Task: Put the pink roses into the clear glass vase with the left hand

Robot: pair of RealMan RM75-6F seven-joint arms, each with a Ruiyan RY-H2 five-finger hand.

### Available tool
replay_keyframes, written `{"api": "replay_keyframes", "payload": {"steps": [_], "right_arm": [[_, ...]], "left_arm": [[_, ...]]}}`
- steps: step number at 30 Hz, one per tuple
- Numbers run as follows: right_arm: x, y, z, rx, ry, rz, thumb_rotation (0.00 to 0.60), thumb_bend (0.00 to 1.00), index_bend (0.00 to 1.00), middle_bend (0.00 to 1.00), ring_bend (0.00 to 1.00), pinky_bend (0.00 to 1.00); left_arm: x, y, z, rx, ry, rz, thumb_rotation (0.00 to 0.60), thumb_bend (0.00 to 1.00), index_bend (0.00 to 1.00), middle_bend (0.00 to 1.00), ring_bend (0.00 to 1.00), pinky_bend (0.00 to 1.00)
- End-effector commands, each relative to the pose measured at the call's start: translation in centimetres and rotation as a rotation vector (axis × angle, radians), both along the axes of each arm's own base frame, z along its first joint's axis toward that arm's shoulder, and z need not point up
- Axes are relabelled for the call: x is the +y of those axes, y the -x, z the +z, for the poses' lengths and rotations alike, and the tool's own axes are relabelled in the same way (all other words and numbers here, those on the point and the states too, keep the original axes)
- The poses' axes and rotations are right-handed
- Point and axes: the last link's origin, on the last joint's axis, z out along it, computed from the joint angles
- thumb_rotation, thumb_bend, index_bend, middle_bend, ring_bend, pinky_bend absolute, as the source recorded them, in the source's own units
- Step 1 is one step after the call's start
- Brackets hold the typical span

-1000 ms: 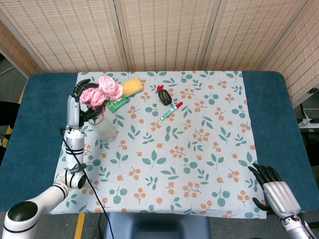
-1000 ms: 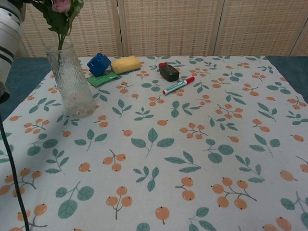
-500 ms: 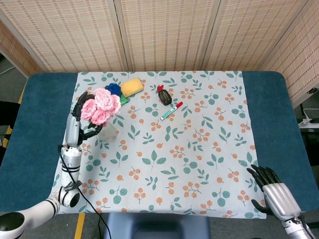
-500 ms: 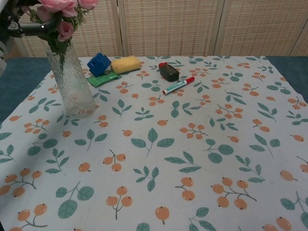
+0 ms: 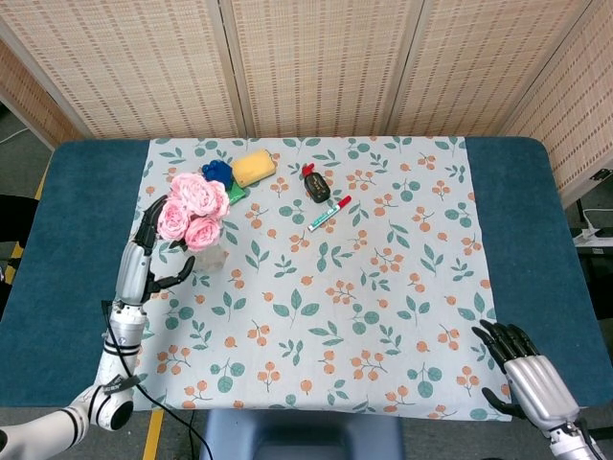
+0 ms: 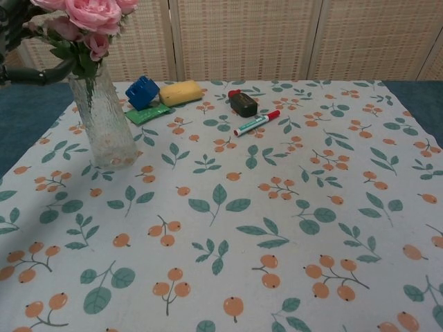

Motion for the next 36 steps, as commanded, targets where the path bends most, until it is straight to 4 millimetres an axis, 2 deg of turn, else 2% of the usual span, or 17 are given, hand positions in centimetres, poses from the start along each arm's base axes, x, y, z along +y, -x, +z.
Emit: {"api": "replay_keyframes", "payload": {"steps": [1,10,17,24,31,36], "right_arm": [[0.0,0.0,0.0,-0.001,-0.002,0.000,0.600,0.21,0.00,0.00,0.00,0.00],[0.2,-0.2,-0.3,0.000,-0.016,0.007,0.600,0.21,0.00,0.00,0.00,0.00],[0.3,-0.2,-0.4,0.002,-0.019,0.010,0.600,0.21,0.00,0.00,0.00,0.00],[0.3,-0.2,-0.6,0.006,-0.029,0.011,0.600,0.21,0.00,0.00,0.00,0.00],[0.3,-0.1,-0.6,0.012,-0.024,0.009,0.600,0.21,0.00,0.00,0.00,0.00],[0.3,-0.1,-0.6,0.019,-0.013,0.003,0.600,0.21,0.00,0.00,0.00,0.00]], "left_arm": [[-1.4,1.7,0.7,0.074,0.002,0.040,0.600,0.32,0.00,0.00,0.00,0.16],[-4.1,5.1,2.8,0.167,-0.042,0.109,0.600,0.32,0.00,0.00,0.00,0.16],[-5.6,5.8,3.7,0.190,-0.062,0.108,0.600,0.32,0.00,0.00,0.00,0.15],[-8.8,7.8,4.8,0.281,-0.062,0.148,0.600,0.32,0.00,0.00,0.00,0.16],[-13.8,10.6,4.9,0.474,0.012,0.195,0.600,0.32,0.00,0.00,0.00,0.16],[-16.3,12.3,5.3,0.564,0.043,0.249,0.600,0.32,0.00,0.01,0.00,0.16]]}}
